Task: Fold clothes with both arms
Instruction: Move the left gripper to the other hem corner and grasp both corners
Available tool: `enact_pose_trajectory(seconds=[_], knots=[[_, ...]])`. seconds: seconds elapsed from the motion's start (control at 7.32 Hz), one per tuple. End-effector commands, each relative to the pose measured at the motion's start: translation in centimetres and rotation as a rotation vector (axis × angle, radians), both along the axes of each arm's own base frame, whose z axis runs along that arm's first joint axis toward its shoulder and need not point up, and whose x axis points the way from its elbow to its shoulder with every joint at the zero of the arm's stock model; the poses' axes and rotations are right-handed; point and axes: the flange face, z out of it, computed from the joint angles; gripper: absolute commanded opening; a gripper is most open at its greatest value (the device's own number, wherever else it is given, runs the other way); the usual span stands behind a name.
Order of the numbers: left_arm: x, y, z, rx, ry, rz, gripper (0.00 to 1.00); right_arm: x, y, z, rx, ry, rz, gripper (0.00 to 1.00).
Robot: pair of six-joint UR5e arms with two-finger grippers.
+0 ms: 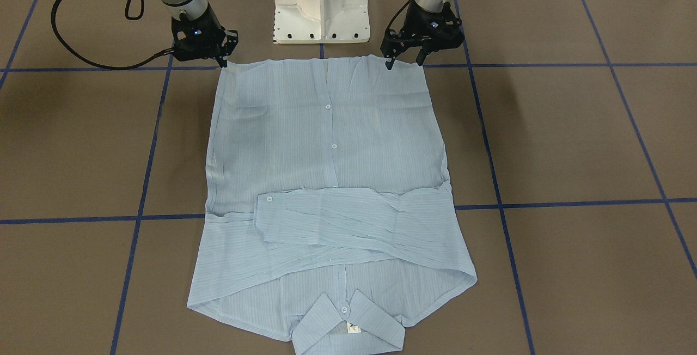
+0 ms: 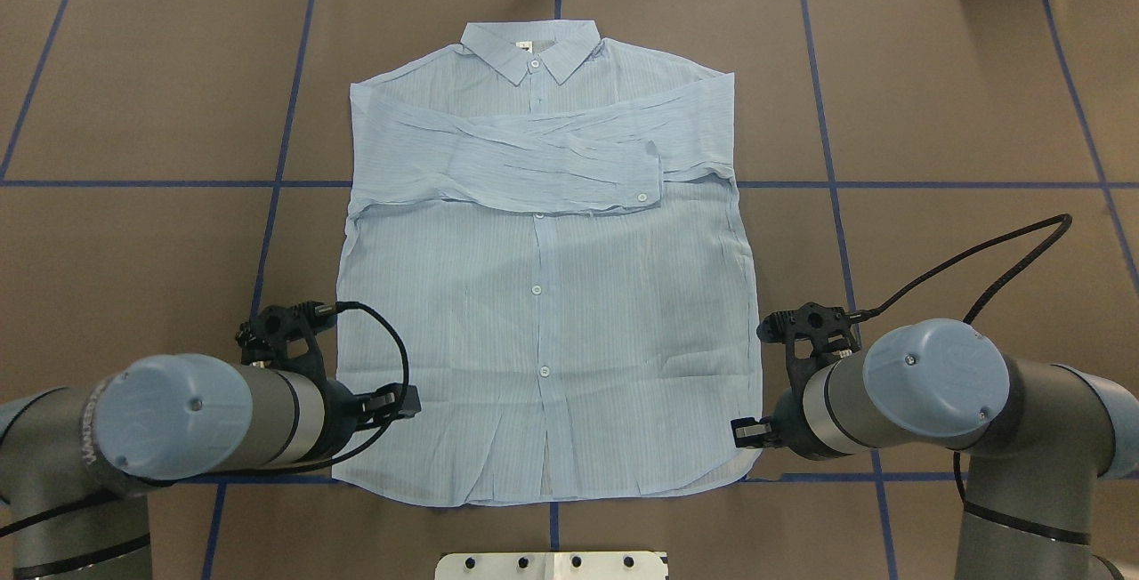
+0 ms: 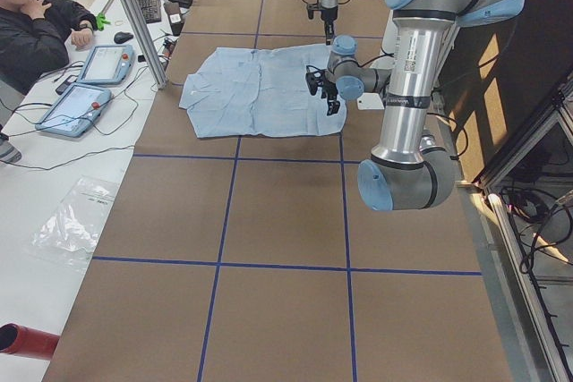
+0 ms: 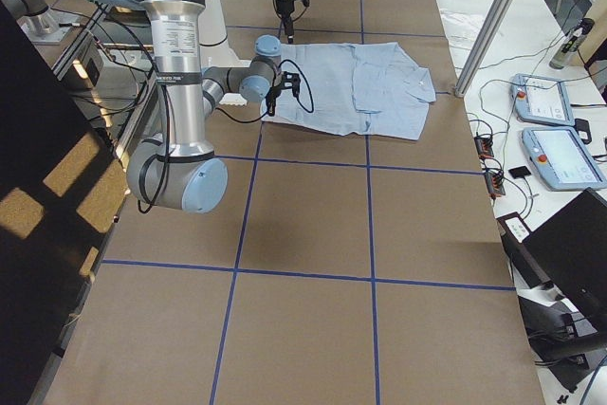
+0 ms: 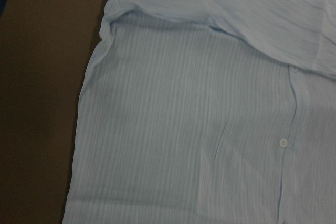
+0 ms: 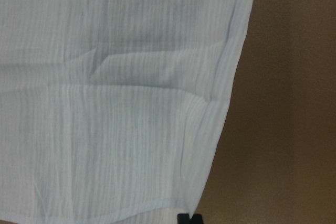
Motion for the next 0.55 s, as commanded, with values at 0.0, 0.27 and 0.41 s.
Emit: enact_pose_trajectory(seconds=[0.0, 0.27, 0.41], knots=[[-0.2, 1.98, 3.84, -0.025, -0.075, 0.014, 0.86, 0.24, -0.25, -0.56, 0.003, -0.012, 0.005, 0.0], [0.14, 1.98, 4.73, -0.028, -0.094, 0.017, 0.83, 0.71, -0.37, -1.04, 0.005, -0.023, 0.009, 0.0], [0.25, 2.11, 4.8, -0.029, -0.096, 0.019, 0.8, 0.81, -0.44, -0.97, 0.001, -0.023, 0.009, 0.0]])
